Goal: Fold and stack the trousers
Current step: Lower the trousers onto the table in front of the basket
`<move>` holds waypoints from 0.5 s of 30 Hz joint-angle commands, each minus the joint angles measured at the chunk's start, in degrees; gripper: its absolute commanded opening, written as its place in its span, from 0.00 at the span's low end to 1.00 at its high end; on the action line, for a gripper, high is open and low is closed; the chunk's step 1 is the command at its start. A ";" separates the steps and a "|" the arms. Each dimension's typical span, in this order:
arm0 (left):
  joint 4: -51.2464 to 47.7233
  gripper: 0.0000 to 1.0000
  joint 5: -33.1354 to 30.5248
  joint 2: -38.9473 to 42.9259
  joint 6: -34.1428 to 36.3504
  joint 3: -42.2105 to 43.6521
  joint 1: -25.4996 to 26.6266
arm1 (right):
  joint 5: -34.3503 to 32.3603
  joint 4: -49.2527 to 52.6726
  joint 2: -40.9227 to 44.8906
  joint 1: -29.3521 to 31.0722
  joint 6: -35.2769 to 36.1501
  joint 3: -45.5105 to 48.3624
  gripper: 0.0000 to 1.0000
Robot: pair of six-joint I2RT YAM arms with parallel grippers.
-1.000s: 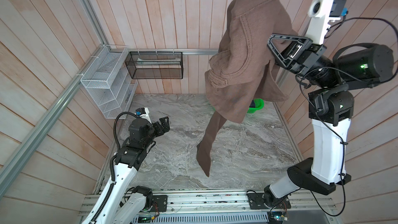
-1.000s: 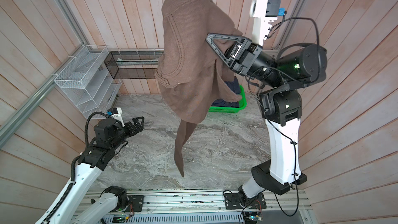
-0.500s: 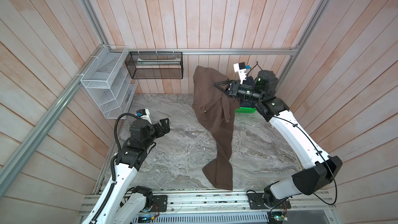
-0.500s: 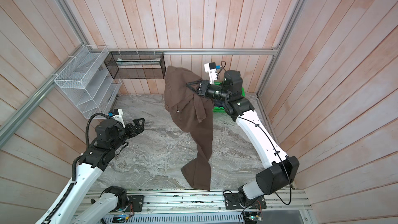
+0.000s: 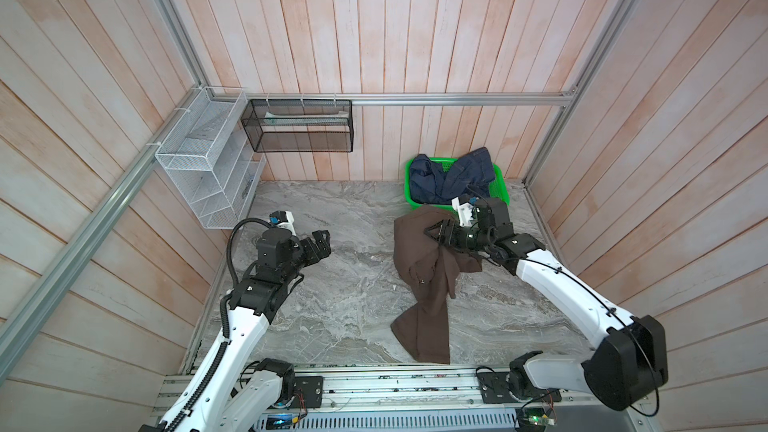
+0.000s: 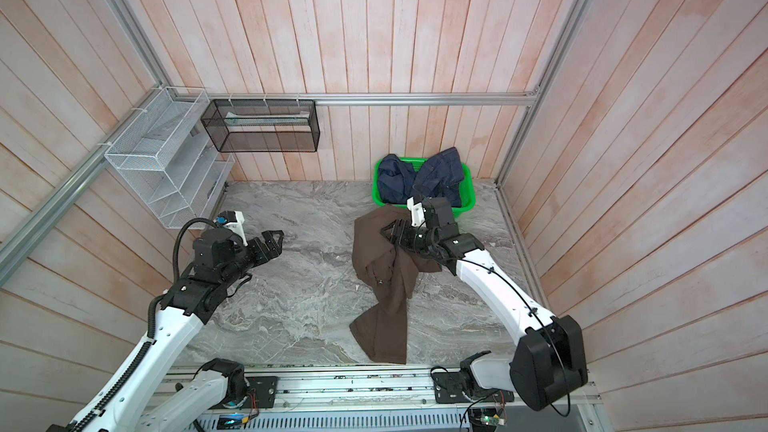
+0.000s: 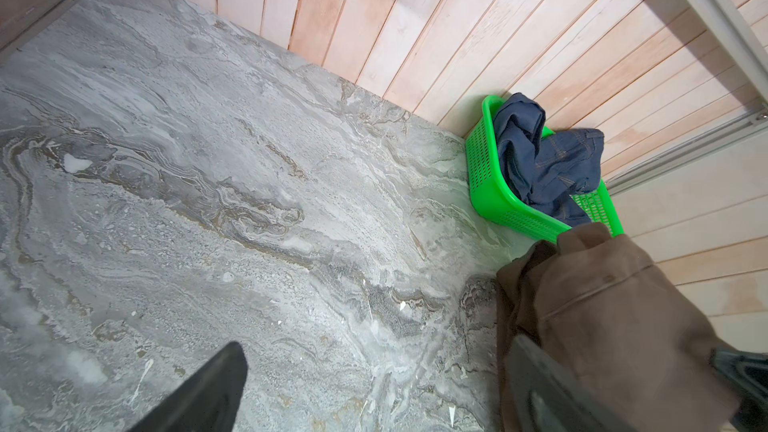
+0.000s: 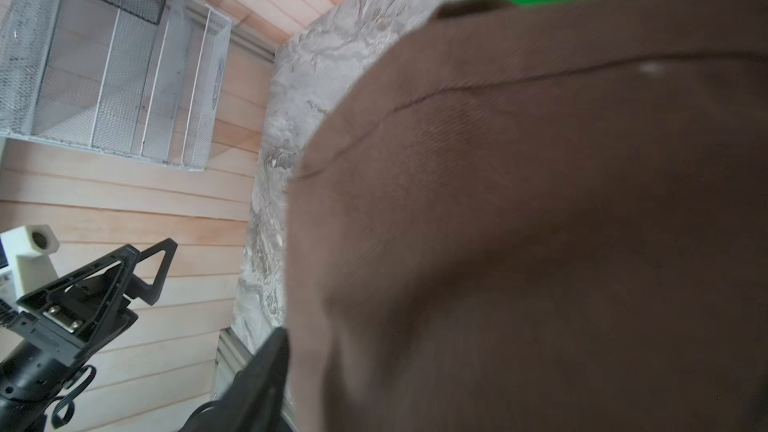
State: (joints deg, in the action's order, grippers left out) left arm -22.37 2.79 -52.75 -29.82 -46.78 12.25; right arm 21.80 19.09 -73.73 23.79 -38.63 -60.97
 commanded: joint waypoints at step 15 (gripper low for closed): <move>-0.16 0.96 2.86 -6.36 -4.62 2.35 19.47 | -29.77 14.42 9.06 3.42 7.05 -1.16 0.91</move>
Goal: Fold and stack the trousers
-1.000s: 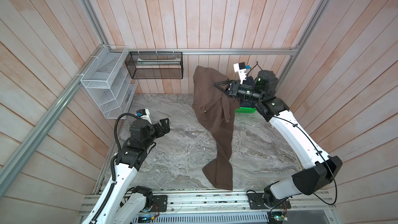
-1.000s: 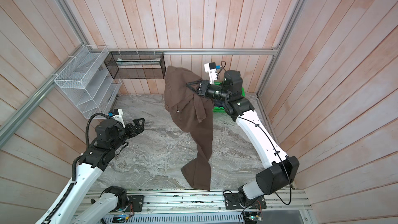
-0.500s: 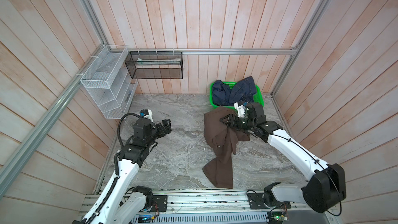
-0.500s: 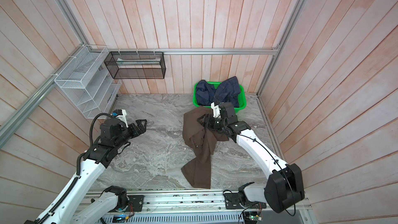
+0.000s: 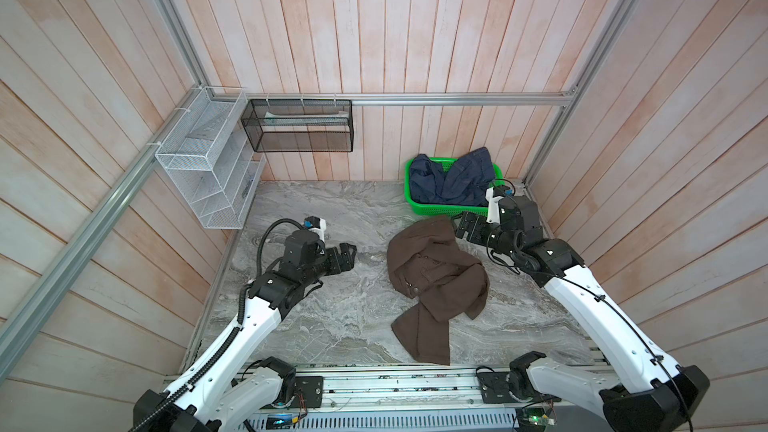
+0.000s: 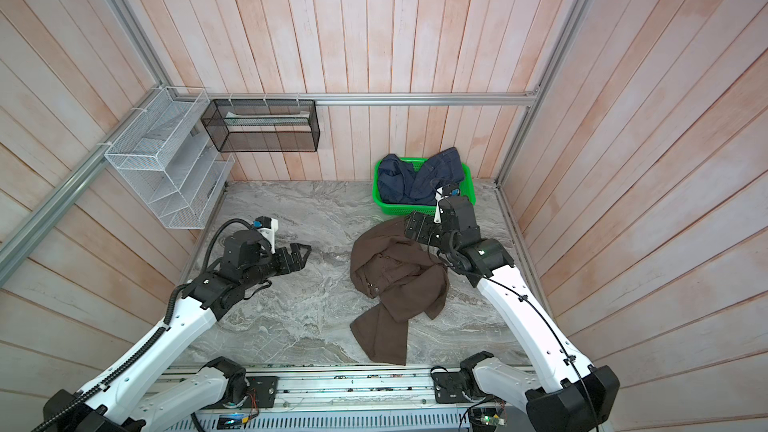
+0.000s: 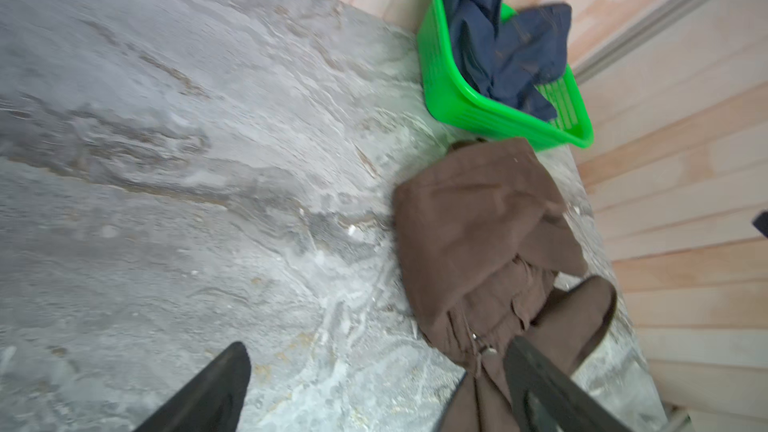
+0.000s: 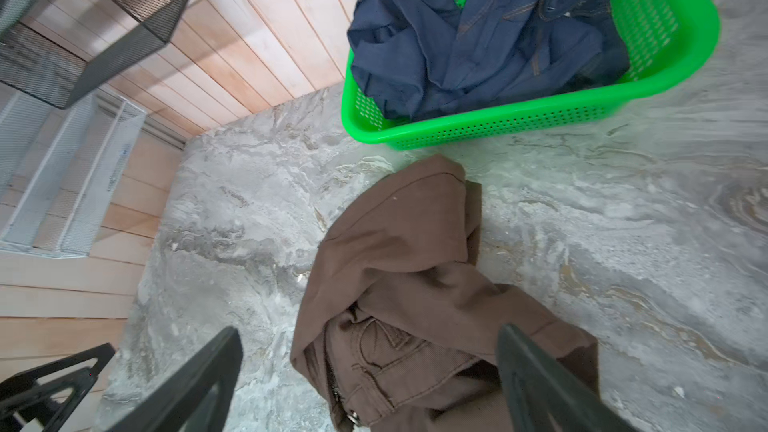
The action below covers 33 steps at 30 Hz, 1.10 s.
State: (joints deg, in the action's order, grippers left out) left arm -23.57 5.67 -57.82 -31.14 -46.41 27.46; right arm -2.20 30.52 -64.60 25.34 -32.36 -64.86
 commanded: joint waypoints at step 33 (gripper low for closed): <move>-6.78 1.00 -12.95 24.49 -22.82 17.72 12.35 | -15.34 -0.16 -39.56 30.82 -1.51 -11.49 0.82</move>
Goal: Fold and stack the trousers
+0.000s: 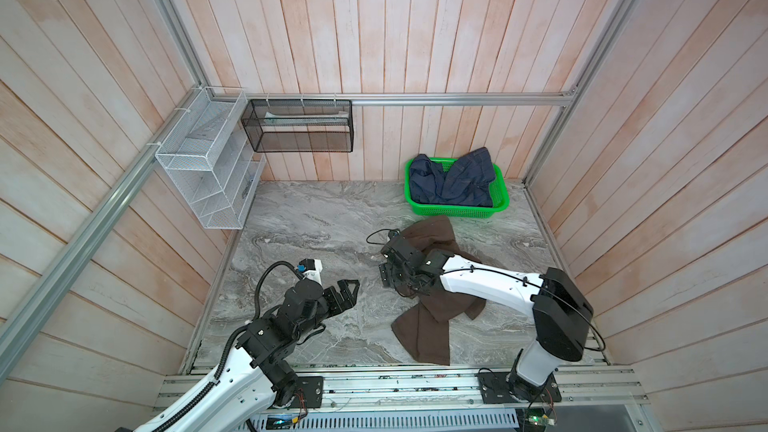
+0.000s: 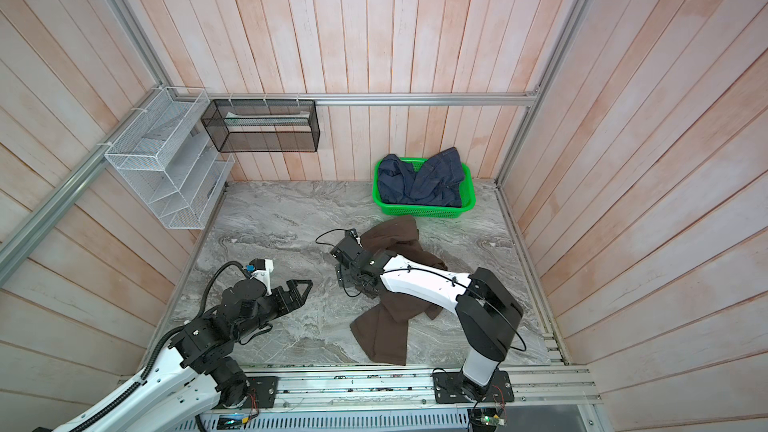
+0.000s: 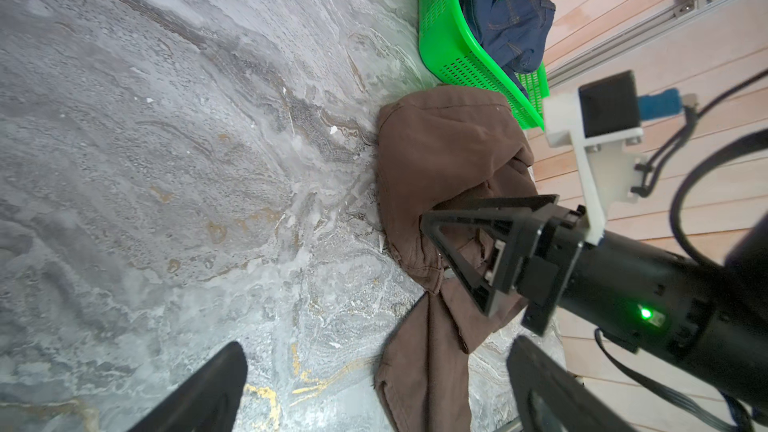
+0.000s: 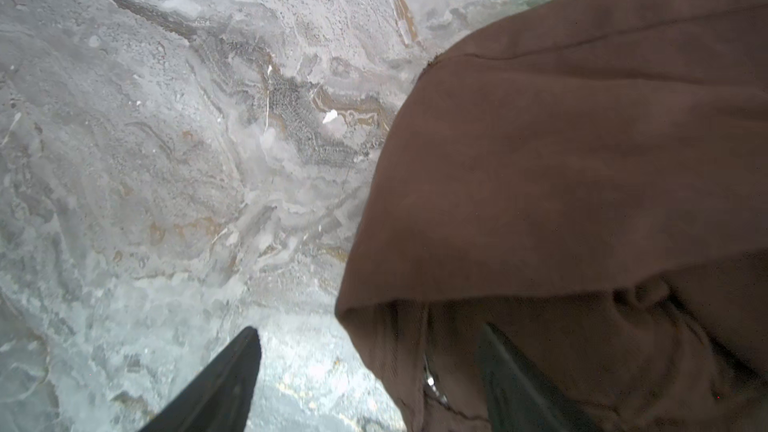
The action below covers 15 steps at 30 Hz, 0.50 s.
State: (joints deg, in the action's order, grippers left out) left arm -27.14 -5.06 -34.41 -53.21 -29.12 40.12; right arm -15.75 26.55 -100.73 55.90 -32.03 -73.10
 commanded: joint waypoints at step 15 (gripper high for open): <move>-5.56 1.00 -2.06 3.43 0.37 0.30 -0.39 | -0.89 1.89 -1.34 -2.54 -5.19 -3.05 0.00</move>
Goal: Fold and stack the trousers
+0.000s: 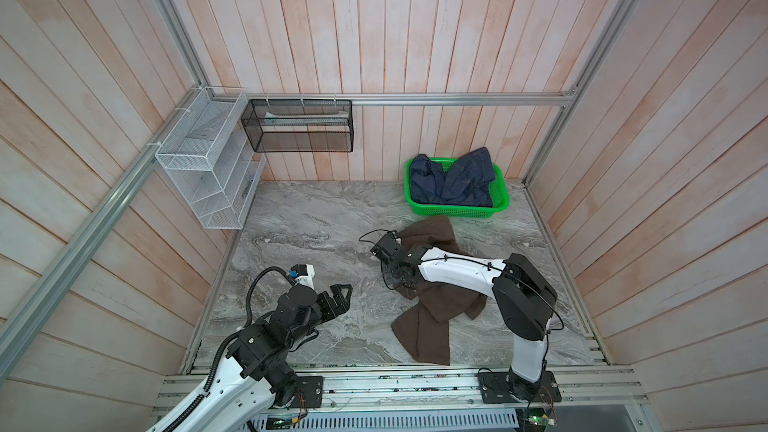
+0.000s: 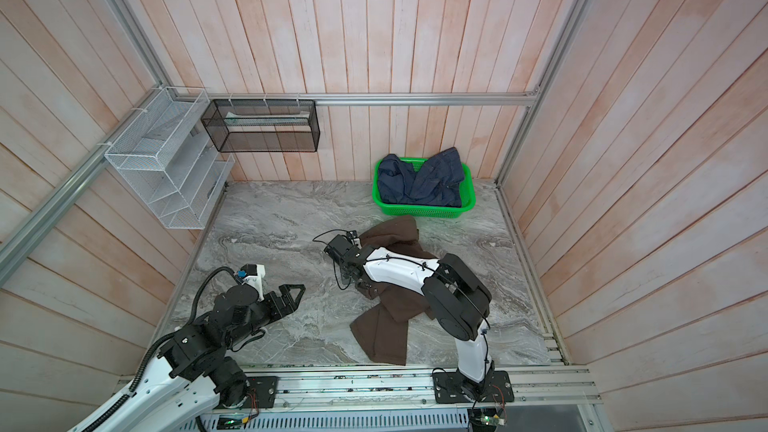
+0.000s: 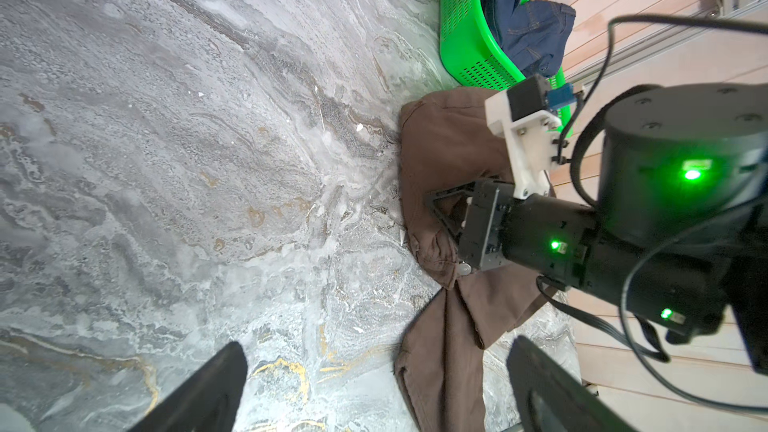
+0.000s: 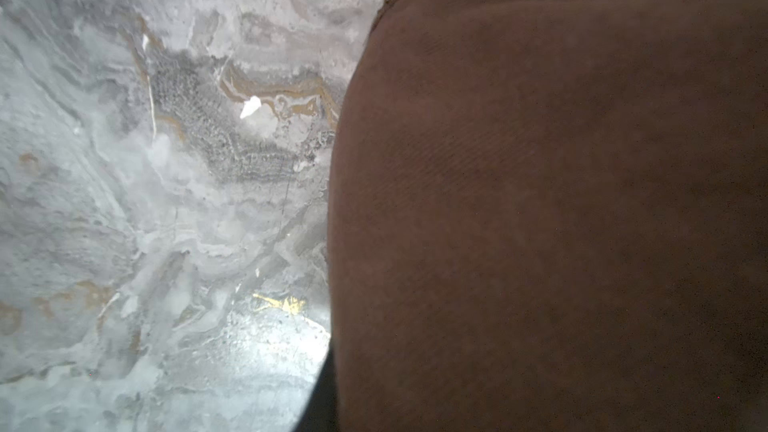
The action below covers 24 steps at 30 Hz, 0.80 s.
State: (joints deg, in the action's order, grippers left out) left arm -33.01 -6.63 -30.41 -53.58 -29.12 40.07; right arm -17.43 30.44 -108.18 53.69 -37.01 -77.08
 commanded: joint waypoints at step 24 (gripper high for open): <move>37.02 1.00 14.85 -48.60 7.15 -12.66 11.82 | 33.41 -14.71 63.13 -51.41 -14.61 26.79 0.00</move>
State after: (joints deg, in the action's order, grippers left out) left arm -3.20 5.89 -75.31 -47.59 -38.68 51.07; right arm 8.73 17.34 -46.52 6.20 -50.43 -50.57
